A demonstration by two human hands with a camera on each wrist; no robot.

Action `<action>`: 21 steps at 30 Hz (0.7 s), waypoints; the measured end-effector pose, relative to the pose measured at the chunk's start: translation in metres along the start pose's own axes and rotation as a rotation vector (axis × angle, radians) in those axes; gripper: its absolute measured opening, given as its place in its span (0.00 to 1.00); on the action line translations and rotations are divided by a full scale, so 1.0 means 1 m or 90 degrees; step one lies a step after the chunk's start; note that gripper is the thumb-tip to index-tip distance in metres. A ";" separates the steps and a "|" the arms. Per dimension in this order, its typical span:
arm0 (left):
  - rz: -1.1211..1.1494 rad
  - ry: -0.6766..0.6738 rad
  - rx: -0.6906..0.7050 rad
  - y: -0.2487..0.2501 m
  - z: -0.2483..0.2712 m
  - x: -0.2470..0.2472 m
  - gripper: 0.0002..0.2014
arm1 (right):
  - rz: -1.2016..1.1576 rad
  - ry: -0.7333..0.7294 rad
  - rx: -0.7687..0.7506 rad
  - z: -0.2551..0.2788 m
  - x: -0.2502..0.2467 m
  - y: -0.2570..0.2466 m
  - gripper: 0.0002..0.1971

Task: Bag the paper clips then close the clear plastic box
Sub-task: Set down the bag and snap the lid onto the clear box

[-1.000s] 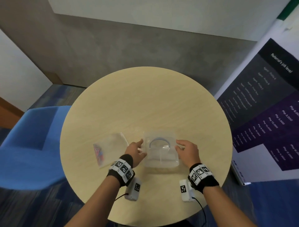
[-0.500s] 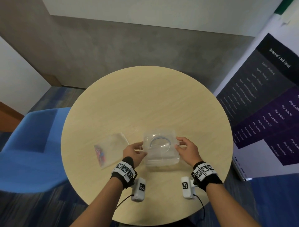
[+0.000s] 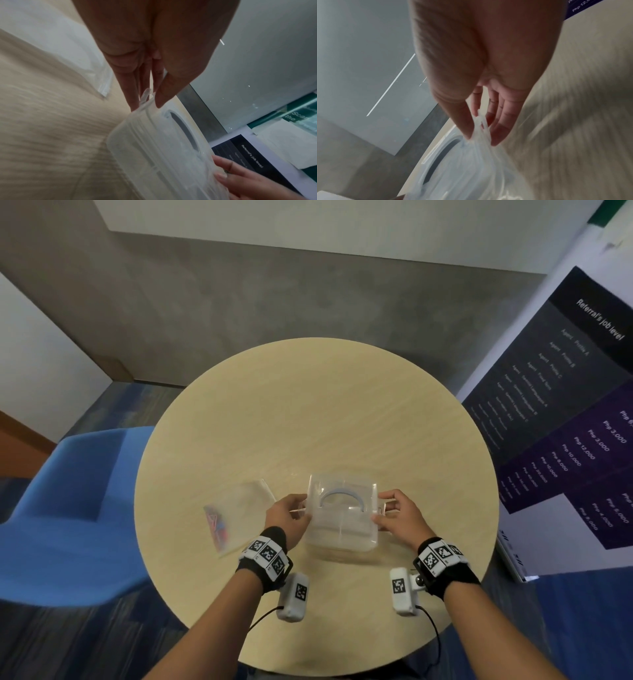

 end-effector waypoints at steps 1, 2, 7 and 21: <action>-0.005 -0.002 -0.003 0.000 0.000 0.001 0.21 | -0.008 0.017 0.008 0.001 -0.002 0.001 0.21; -0.009 -0.001 -0.008 0.000 -0.001 0.001 0.21 | -0.028 0.031 0.026 0.001 -0.003 0.003 0.22; 0.053 0.050 -0.057 -0.006 -0.004 -0.003 0.24 | -0.122 0.085 0.125 -0.003 -0.007 0.027 0.15; -0.073 0.118 -0.011 0.024 -0.014 0.013 0.15 | -0.049 0.212 0.100 -0.012 -0.031 0.007 0.09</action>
Point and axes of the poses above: each hand's wrist, its own z-axis away from the middle knuckle, its own x-axis out of the palm, y = z × x, the point moved 8 cm from there along -z, towards the middle knuckle, and after that the axes turned 1 degree about -x, right-handed, at the moved point
